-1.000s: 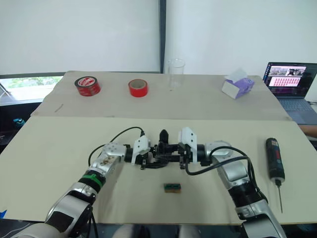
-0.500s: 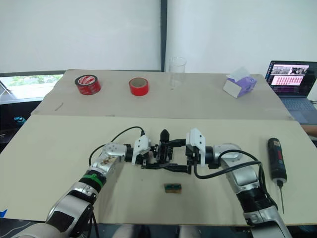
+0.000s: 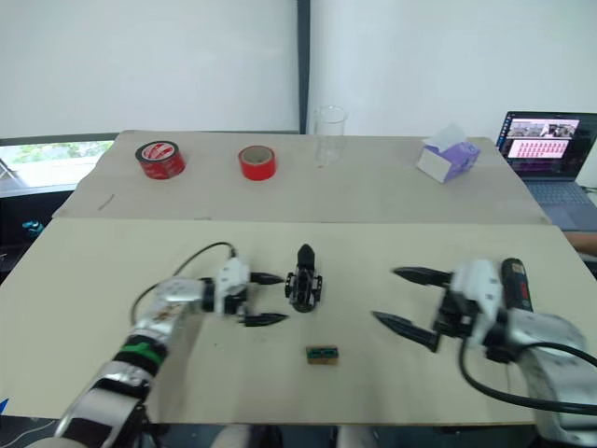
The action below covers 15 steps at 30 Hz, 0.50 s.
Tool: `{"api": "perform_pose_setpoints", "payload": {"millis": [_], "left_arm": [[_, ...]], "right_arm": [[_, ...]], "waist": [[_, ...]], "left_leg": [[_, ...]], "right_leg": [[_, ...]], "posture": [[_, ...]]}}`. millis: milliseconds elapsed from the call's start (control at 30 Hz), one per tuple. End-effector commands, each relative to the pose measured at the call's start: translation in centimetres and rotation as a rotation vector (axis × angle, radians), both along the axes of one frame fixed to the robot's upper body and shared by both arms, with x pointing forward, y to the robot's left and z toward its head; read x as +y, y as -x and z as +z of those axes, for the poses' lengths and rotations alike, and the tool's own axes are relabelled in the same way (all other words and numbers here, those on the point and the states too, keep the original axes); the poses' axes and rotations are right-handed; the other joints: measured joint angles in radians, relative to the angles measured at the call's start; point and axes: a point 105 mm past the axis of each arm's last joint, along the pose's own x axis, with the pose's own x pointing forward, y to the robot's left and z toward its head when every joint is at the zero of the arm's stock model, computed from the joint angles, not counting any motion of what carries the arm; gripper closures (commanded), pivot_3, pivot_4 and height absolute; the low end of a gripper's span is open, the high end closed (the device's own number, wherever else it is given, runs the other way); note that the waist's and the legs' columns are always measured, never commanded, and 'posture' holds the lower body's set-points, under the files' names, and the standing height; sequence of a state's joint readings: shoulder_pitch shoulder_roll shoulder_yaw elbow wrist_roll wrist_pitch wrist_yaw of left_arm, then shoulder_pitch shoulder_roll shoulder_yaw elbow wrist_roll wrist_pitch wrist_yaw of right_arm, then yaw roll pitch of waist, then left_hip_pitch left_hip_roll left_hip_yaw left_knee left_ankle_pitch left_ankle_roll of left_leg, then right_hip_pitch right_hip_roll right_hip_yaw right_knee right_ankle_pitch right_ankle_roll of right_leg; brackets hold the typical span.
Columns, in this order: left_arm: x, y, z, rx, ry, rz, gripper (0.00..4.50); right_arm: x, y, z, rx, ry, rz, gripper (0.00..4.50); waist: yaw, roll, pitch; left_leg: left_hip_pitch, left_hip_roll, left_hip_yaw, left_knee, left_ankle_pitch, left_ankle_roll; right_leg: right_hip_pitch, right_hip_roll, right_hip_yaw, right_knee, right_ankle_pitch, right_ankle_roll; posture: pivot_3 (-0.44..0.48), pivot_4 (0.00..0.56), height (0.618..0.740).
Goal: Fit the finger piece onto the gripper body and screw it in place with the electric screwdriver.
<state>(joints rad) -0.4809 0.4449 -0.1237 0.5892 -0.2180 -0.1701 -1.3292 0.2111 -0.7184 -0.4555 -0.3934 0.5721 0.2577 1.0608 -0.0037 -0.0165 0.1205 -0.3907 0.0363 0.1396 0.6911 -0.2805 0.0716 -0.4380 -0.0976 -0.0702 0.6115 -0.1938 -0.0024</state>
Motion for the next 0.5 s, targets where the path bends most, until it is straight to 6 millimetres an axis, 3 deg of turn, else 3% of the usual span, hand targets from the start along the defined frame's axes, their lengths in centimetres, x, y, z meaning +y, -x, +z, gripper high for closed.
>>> {"api": "perform_pose_setpoints", "payload": {"millis": [33, 133, 333, 500], "left_arm": [[1.8, 0.9, 3.6, -0.073, 0.115, -0.012, 0.03], [2.1, 2.0, 6.6, -0.111, 0.174, -0.044, 0.03], [1.6, 4.2, 9.4, -0.124, 0.192, -0.124, 0.03], [1.2, 5.1, 11.0, -0.117, 0.225, -0.168, 0.03]], "right_arm": [[-4.2, 2.8, 1.4, -0.092, 0.044, -0.257, 0.0], [-7.2, 6.2, 0.4, -0.063, 0.097, -0.474, 0.0], [-10.7, 11.1, -1.3, -0.015, 0.128, -0.813, 0.0], [-13.1, 12.8, -2.2, 0.033, 0.172, -1.044, 0.0]], "waist": [[0.01, 0.001, 0.004], [0.028, 0.004, 0.008], [0.029, 0.006, 0.008], [0.013, 0.01, 0.01]], "left_leg": [[-0.001, 0.0, 0.0, 0.0, 0.0, 0.0], [-0.003, 0.0, -0.002, 0.001, 0.0, 0.0], [-0.004, -0.003, -0.001, 0.003, -0.006, -0.006], [-0.005, -0.003, 0.0, 0.002, -0.006, -0.007]], "right_leg": [[0.0, 0.001, 0.0, 0.0, -0.004, 0.006], [-0.001, -0.002, 0.0, -0.001, -0.005, 0.006], [-0.001, -0.011, 0.0, -0.002, -0.007, 0.004], [-0.002, -0.011, 0.001, -0.001, -0.007, 0.004]], "posture": [[0.0, 0.15, 0.74], [0.0, 0.15, 0.74], [0.0, 0.15, 0.74], [0.0, 0.15, 0.74]]}}
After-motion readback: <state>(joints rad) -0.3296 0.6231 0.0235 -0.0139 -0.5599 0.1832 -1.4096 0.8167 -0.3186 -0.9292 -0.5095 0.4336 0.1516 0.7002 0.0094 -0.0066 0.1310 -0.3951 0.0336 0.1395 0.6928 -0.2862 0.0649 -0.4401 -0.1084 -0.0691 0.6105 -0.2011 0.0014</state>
